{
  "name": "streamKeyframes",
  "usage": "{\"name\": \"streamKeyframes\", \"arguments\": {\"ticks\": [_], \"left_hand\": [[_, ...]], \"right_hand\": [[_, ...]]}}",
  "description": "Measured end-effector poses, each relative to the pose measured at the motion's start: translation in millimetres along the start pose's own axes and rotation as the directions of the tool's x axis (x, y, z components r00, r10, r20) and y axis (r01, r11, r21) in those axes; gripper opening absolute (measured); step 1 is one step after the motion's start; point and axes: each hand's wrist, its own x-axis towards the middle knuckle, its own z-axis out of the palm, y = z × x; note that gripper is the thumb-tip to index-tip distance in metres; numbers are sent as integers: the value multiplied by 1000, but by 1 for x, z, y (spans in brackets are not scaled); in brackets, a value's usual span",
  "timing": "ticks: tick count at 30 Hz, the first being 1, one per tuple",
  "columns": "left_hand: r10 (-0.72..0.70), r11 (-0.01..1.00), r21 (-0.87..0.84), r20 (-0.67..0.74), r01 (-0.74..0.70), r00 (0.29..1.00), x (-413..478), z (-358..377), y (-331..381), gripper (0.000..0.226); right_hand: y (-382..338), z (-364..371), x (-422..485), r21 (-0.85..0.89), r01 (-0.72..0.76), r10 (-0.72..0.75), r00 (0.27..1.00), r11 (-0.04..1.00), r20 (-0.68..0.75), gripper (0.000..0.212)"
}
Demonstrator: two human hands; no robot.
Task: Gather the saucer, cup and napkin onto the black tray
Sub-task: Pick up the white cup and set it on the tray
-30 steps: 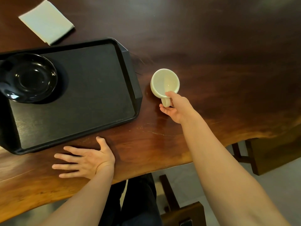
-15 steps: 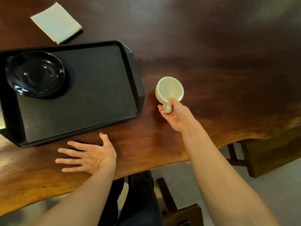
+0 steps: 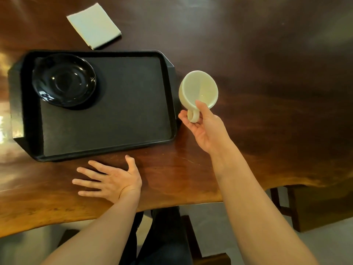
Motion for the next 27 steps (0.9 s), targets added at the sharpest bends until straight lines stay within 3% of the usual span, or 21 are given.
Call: {"name": "streamKeyframes", "arguments": {"ticks": [4, 10, 27], "left_hand": [[-14, 1000, 19, -13, 15, 1000, 2, 1, 0, 104], [-33, 998, 59, -18, 34, 999, 2, 2, 1, 107], [-41, 998, 54, -63, 45, 997, 4, 0, 2, 107]], "right_hand": [[1, 24, 13, -16, -19, 20, 998, 1000, 55, 30], [3, 55, 29, -72, -103, 110, 988, 992, 106, 24], [23, 115, 61, -182, -215, 239, 964, 959, 118, 49]]}}
